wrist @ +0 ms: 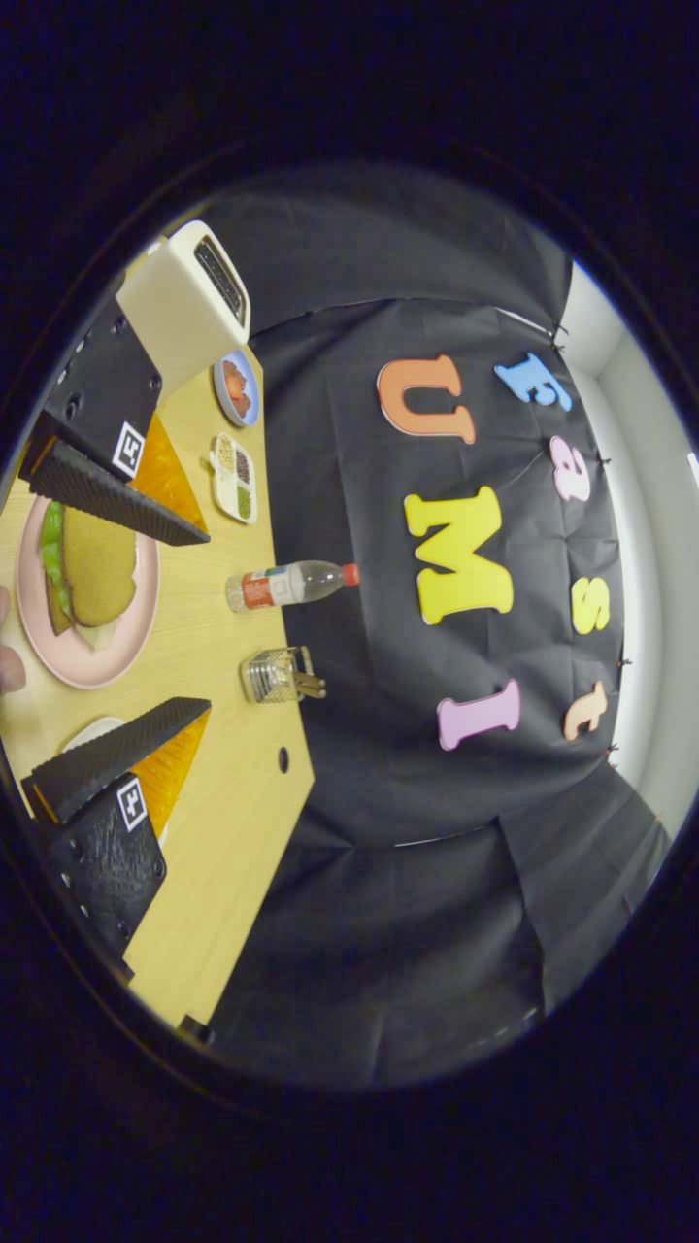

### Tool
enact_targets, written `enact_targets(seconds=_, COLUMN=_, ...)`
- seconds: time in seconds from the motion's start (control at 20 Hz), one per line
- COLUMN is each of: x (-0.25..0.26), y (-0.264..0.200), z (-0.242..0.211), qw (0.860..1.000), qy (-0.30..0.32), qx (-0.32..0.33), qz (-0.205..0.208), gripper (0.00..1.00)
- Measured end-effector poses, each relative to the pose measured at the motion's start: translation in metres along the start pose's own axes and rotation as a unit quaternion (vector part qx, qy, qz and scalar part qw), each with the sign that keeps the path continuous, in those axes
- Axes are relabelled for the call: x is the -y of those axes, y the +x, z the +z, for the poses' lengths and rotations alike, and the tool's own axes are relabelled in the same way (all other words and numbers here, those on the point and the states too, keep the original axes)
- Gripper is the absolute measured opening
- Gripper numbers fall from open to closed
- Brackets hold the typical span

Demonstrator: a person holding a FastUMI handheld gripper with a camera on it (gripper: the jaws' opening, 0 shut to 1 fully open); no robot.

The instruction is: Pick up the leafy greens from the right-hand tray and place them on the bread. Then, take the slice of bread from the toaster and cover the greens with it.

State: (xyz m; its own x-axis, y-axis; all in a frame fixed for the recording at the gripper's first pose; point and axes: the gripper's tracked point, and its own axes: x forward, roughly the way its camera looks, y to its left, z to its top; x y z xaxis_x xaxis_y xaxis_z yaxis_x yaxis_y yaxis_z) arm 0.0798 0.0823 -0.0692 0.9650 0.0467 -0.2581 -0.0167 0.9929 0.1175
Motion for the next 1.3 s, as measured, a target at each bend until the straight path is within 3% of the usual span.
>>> enact_targets(seconds=0.3, x=-0.048, y=-0.043, z=0.058, qw=0.996, qy=-0.049, qx=0.071, qz=0.014, gripper=0.95)
enact_targets(seconds=0.8, x=-0.075, y=-0.114, z=0.07, qw=0.99, qy=-0.086, qx=0.114, qz=0.019, gripper=0.97)
enact_targets(seconds=1.3, x=-0.076, y=-0.13, z=0.066, qw=0.992, qy=-0.077, qx=0.102, qz=0.018, gripper=0.95)
